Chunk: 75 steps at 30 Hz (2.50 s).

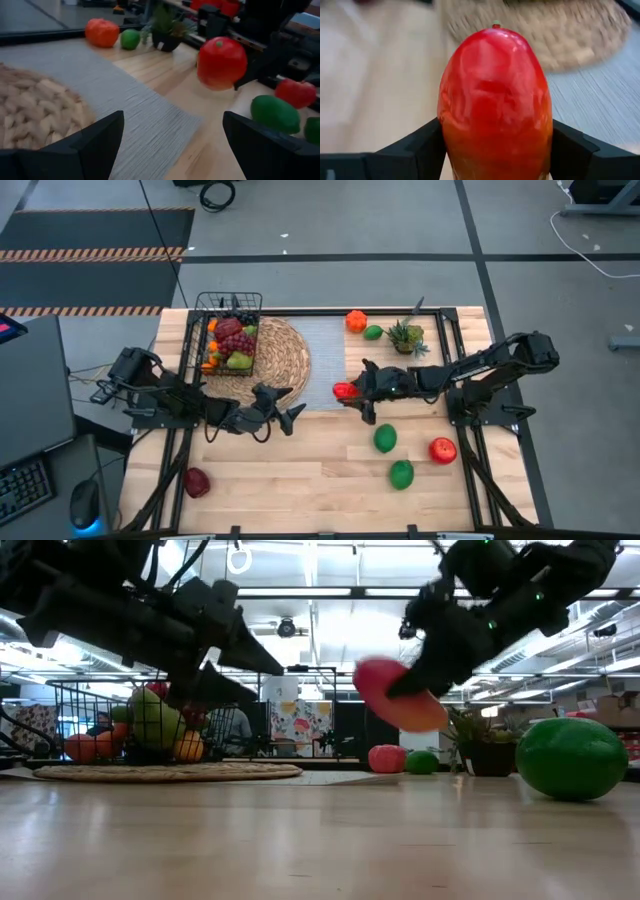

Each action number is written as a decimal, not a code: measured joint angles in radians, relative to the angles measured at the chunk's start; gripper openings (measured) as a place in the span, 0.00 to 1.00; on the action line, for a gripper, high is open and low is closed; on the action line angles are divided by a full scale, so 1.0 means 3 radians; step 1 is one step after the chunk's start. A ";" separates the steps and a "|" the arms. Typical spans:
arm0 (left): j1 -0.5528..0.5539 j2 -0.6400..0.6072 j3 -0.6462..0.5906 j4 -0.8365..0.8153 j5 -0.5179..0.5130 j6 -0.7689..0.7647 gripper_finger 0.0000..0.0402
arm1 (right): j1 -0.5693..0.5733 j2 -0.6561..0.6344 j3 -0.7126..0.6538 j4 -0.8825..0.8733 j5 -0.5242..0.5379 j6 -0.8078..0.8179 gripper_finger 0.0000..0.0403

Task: Build produce basket
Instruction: Put the red mango into the wire basket

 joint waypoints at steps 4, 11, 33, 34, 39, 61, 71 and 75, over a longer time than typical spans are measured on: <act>-0.0004 -0.0002 0.0041 0.0200 0.0123 0.0268 0.86 | 0.0096 0.0000 0.0000 0.0393 -0.0096 0.0099 0.69; -0.0010 -0.0003 0.0118 0.0266 0.0195 0.0446 0.86 | 0.0244 0.0000 0.0000 0.0930 -0.0054 0.0048 0.69; -0.0004 -0.0003 0.0161 0.0258 0.0272 0.0508 0.88 | 0.0405 0.0038 0.0003 0.1288 -0.0043 0.0205 0.69; -0.0001 -0.0003 0.0162 0.0260 0.0343 0.0520 0.89 | 0.0405 0.0081 0.0007 0.1326 -0.0049 0.0205 0.69; 0.0003 -0.0001 0.0244 0.0253 0.0591 0.0618 0.98 | 0.0405 0.0570 0.0106 0.1674 -0.0248 0.0217 0.69; -0.0004 0.0000 0.0278 0.0017 0.0433 0.0619 0.98 | 0.0342 0.1034 0.0418 0.1750 -0.0279 -0.0001 0.70; -0.0007 0.0000 0.0286 -0.0059 0.0361 0.0664 0.98 | 0.0287 0.1031 0.0418 0.1723 -0.0042 -0.0138 0.70; -0.0011 -0.0052 0.0287 -0.0052 0.0269 0.0705 0.98 | 0.0130 0.0962 0.0418 0.1732 -0.0100 -0.0124 0.70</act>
